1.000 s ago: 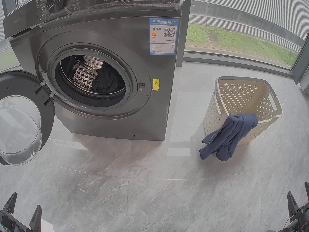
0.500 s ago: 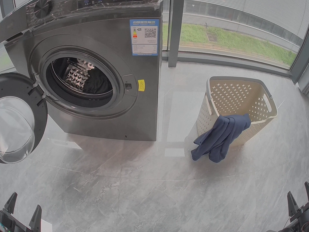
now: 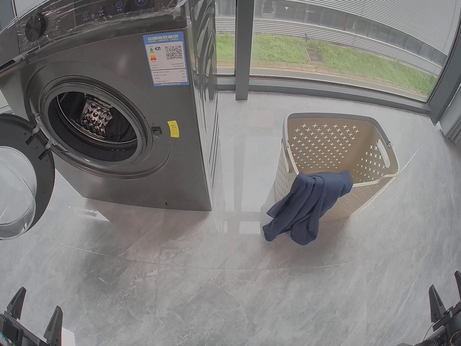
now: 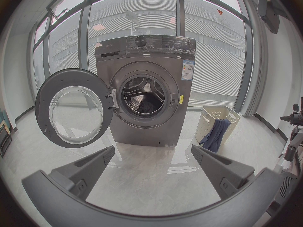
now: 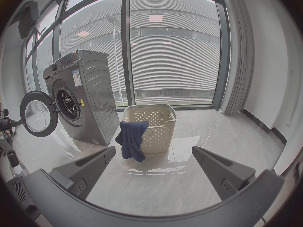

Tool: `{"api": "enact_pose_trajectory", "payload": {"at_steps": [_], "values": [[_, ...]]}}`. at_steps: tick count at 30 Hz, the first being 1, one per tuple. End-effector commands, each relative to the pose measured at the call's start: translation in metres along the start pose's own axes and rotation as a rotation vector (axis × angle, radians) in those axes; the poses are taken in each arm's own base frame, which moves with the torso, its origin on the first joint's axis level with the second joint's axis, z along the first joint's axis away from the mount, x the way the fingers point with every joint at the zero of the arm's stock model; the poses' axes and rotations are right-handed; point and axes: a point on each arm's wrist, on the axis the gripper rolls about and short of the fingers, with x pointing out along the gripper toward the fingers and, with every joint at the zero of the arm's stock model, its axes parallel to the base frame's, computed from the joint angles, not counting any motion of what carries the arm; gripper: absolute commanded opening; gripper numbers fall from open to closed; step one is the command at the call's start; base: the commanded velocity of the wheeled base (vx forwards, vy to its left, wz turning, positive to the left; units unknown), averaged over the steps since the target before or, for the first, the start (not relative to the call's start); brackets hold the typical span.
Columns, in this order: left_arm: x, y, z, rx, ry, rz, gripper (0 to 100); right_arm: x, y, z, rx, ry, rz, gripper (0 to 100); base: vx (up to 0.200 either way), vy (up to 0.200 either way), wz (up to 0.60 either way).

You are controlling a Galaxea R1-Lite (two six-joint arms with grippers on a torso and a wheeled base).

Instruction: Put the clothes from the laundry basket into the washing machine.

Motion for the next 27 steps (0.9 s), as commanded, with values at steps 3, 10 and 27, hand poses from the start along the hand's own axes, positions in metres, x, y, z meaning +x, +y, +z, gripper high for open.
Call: {"api": "enact_pose_trajectory", "payload": {"at_steps": [3, 10, 27], "values": [[0.0002, 0.0001, -0.0051, 0.003, 0.003, 0.001, 100, 0.0, -0.0002, -0.0048, 0.0, 0.0, 0.0, 100, 0.0, 0.0, 0.0], [0.0003, 0.0, -0.0051, 0.004, 0.004, -0.001, 100, 0.0, -0.0002, -0.0048, 0.0, 0.0, 0.0, 100, 0.0, 0.0, 0.0], [0.0003, 0.0, -0.0051, 0.001, 0.004, 0.001, 100, 0.0, -0.0002, -0.0048, 0.0, 0.0, 0.0, 100, 0.0, -0.176, 0.0]]}}
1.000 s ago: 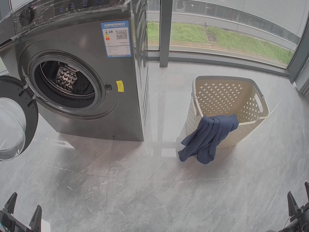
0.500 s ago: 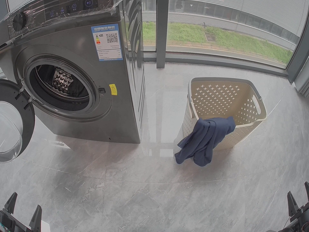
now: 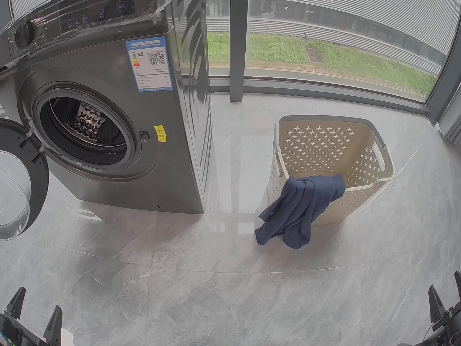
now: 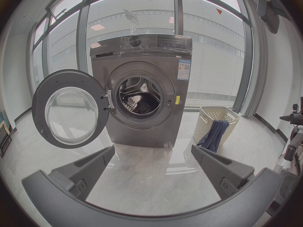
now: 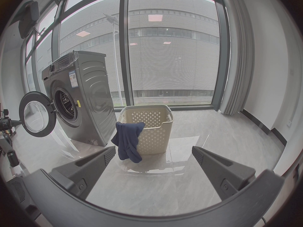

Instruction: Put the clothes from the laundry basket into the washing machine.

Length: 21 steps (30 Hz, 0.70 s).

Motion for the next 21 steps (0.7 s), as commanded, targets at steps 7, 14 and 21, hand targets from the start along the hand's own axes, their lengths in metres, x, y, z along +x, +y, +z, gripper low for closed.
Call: {"api": "enact_pose_trajectory", "payload": {"at_steps": [7, 14, 21], "values": [[0.0002, 0.0, -0.0054, 0.001, 0.004, 0.0, 100, -0.0001, -0.0002, -0.0048, 0.0, -0.001, 0.0, 100, 0.0, -0.143, 0.0], [0.0003, 0.0001, -0.0053, 0.001, 0.006, 0.0, 100, -0.0001, -0.0002, -0.0048, 0.0, -0.001, 0.0, 100, 0.0, 0.0, 0.0], [0.0003, 0.0, -0.0052, -0.001, 0.004, 0.0, 100, -0.0001, -0.0002, -0.0048, 0.0, -0.001, 0.0, 100, 0.0, 0.0, 0.0]]}}
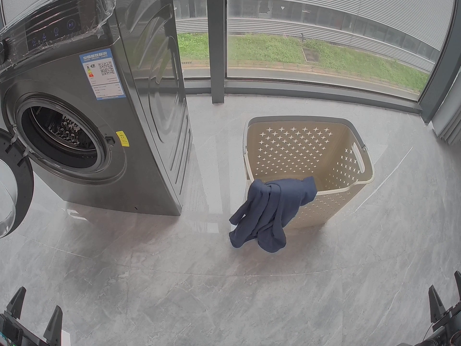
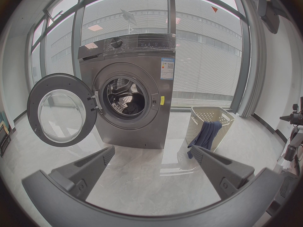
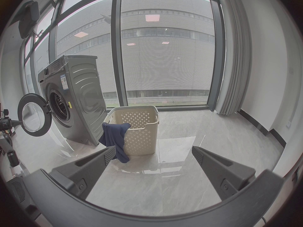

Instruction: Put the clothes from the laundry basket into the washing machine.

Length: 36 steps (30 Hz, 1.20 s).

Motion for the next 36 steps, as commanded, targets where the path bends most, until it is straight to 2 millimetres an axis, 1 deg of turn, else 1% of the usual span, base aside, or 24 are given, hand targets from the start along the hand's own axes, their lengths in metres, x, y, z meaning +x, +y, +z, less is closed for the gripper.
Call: {"api": "enact_pose_trajectory", "payload": {"at_steps": [1, 9, 11, 36], "values": [[0.0003, 0.0, -0.0051, -0.001, 0.004, 0.0, 100, -0.0001, -0.0002, -0.0048, 0.0, -0.001, 0.001, 100, 0.0, 0.0, 0.0], [0.0003, 0.0, -0.0051, -0.001, 0.004, 0.0, 100, -0.0001, -0.0002, -0.0048, 0.0, -0.001, 0.001, 100, 0.0, 0.0, 0.0], [0.0003, 0.0, -0.0051, -0.002, 0.004, 0.0, 100, -0.0001, -0.0002, -0.0048, 0.0, -0.001, 0.001, 100, 0.0, -0.2, 0.0], [0.0003, 0.0001, -0.0051, -0.007, 0.004, 0.002, 100, -0.0001, -0.0002, -0.0048, 0.0, -0.001, 0.001, 100, 0.0, 0.0, 0.0]]}}
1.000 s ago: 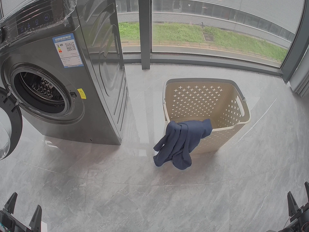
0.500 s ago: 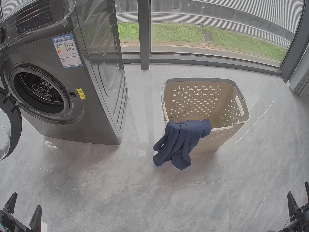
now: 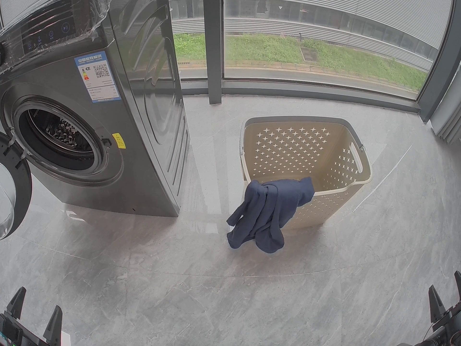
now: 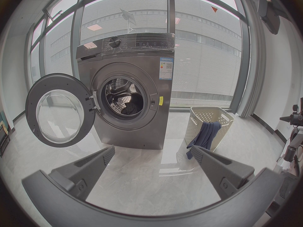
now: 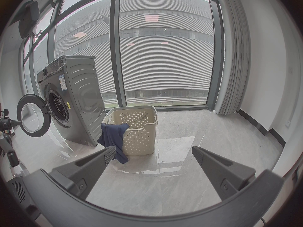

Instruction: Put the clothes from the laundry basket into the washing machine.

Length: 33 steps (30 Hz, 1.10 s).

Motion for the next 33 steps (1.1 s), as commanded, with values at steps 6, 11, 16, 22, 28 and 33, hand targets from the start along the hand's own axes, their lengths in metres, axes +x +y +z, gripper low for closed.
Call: {"api": "enact_pose_trajectory", "payload": {"at_steps": [6, 11, 16, 22, 28, 33], "values": [[0.0003, 0.0001, -0.0052, 0.001, 0.005, 0.002, 100, -0.0001, -0.0002, -0.0048, 0.0, 0.0, 0.0, 100, 0.0, 0.0, 0.0], [0.0003, 0.0001, -0.0052, 0.001, 0.005, 0.0, 100, -0.0001, -0.0002, -0.0048, 0.0, 0.0, 0.0, 100, 0.0, 0.0, 0.0], [0.0003, 0.0001, -0.005, 0.002, 0.003, 0.002, 100, -0.0001, -0.0002, -0.0048, 0.0, 0.0, 0.0, 100, 0.0, 0.0, 0.0], [0.0003, 0.0001, -0.0052, 0.002, 0.005, 0.0, 100, -0.0001, -0.0002, -0.0048, 0.0, 0.0, 0.0, 100, 0.133, 0.0, 0.0], [0.0003, 0.0001, -0.005, 0.001, 0.003, 0.0, 100, -0.0001, -0.0002, -0.0048, 0.0, 0.0, 0.0, 100, 0.067, 0.0, 0.0], [0.0003, 0.0001, -0.0052, 0.001, 0.005, 0.0, 100, -0.0001, -0.0001, -0.0048, -0.001, 0.0, 0.001, 100, 0.0, -0.04, 0.0]]}}
